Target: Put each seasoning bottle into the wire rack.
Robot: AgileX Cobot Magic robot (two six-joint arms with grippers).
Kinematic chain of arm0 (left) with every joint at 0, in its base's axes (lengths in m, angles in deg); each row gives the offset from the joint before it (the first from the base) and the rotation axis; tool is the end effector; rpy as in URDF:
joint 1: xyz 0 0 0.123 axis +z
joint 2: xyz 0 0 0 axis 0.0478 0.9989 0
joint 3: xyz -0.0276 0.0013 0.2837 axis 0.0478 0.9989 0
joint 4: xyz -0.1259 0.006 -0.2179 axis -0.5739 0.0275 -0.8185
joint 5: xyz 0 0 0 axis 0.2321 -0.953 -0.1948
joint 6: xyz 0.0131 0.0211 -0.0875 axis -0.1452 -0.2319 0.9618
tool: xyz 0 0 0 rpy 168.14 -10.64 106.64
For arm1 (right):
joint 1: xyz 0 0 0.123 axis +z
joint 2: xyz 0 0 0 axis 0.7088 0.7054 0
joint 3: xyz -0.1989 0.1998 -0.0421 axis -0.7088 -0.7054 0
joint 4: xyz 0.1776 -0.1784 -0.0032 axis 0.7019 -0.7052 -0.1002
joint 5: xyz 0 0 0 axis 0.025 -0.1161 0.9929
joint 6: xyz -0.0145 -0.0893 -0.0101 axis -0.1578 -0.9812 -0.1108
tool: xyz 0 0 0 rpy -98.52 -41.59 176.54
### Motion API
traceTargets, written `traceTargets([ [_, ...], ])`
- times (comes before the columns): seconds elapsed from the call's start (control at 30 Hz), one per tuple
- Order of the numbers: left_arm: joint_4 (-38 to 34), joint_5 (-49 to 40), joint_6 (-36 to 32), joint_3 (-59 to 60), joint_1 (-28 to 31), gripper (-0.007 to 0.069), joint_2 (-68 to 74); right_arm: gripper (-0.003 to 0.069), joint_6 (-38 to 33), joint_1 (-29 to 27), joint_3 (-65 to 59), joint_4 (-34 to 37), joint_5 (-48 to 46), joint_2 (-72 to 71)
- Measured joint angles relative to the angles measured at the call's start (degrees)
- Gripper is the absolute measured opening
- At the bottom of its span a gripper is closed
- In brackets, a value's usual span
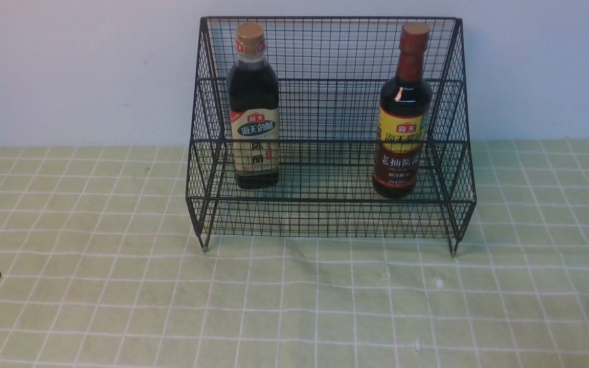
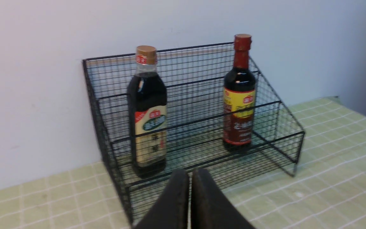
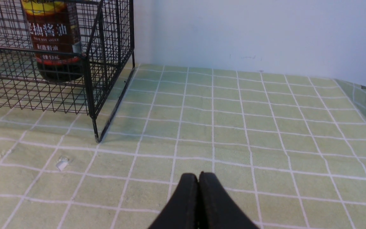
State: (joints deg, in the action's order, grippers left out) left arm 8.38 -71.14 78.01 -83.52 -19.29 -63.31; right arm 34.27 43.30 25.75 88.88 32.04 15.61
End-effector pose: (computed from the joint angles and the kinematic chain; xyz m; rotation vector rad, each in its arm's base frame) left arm 0.0426 -0.0259 0.3325 0.3657 1.6166 -0.3820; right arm 0.0524 -0.0002 0.1724 -0.0269 1.8715 -0.0402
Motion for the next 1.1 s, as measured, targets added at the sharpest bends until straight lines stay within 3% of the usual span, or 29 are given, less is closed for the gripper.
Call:
traceTargets([
  [0.17,7.8,1.0,2.7,5.1,1.3,-0.0006,-3.5,-0.0015,0.0,0.0,0.0,0.0,0.0,0.0],
  [0.4,8.3,3.3,2.9,20.3,13.2,-0.0006,-12.9,-0.0015,0.0,0.0,0.0,0.0,0.0,0.0],
  [0.57,8.4,4.2,2.9,27.7,18.6,-0.0006,-14.0,-0.0015,0.0,0.0,0.0,0.0,0.0,0.0],
  [1.1,9.8,4.4,2.9,31.6,19.2,-0.0006,-14.0,-0.0015,0.0,0.0,0.0,0.0,0.0,0.0],
])
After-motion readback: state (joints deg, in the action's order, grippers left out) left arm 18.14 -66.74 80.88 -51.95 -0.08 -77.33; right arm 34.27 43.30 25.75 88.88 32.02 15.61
